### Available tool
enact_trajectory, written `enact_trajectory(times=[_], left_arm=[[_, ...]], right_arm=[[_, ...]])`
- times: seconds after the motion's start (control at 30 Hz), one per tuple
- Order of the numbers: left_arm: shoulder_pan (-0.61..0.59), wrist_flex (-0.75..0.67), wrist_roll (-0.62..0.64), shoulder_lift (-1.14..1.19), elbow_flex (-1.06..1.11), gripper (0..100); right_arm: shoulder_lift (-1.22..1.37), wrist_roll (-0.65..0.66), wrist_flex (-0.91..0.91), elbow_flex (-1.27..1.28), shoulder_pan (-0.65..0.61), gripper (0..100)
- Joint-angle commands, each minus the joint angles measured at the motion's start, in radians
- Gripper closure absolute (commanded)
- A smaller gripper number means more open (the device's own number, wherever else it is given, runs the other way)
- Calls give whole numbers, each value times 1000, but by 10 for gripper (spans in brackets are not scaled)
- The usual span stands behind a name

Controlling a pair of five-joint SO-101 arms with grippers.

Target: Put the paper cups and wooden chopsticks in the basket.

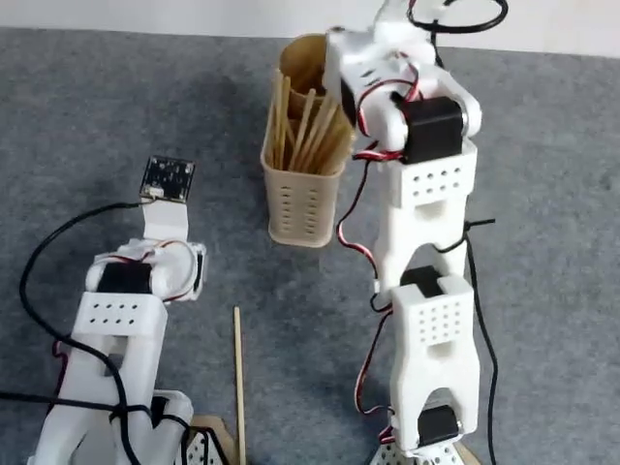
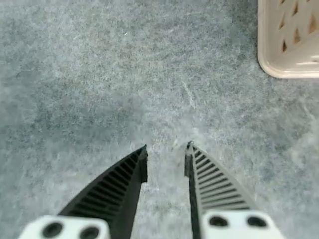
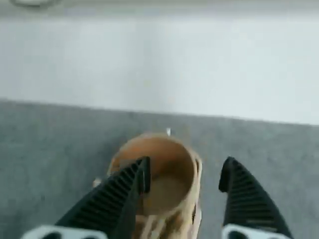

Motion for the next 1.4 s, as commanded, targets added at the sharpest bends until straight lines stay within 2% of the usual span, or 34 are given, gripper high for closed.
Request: enact_trajectory(times=[0.0,0.1,0.23,0.4,0.6,0.83,1.17,1.3,1.37], left_arm=[[-1,158,9,-21,-142,859],[13,273,9,-16,-211,859],[102,365,9,-15,-229,857],[232,365,12,-13,-168,856],[245,364,14,-13,-147,856],[254,259,17,21,-102,856],[354,187,17,522,-125,860],[357,181,137,648,-163,860],[360,186,137,679,-205,860]], right_arm=[[-133,12,140,-119,-48,764],[-205,12,143,-117,-51,764],[-268,12,145,-35,-45,764],[-453,12,145,443,-13,764],[-819,12,143,1066,2,764],[-1059,9,44,1514,2,764],[-1219,8,-73,1771,27,764],[-1236,8,-119,1801,62,764],[-1237,8,-125,1811,67,764]])
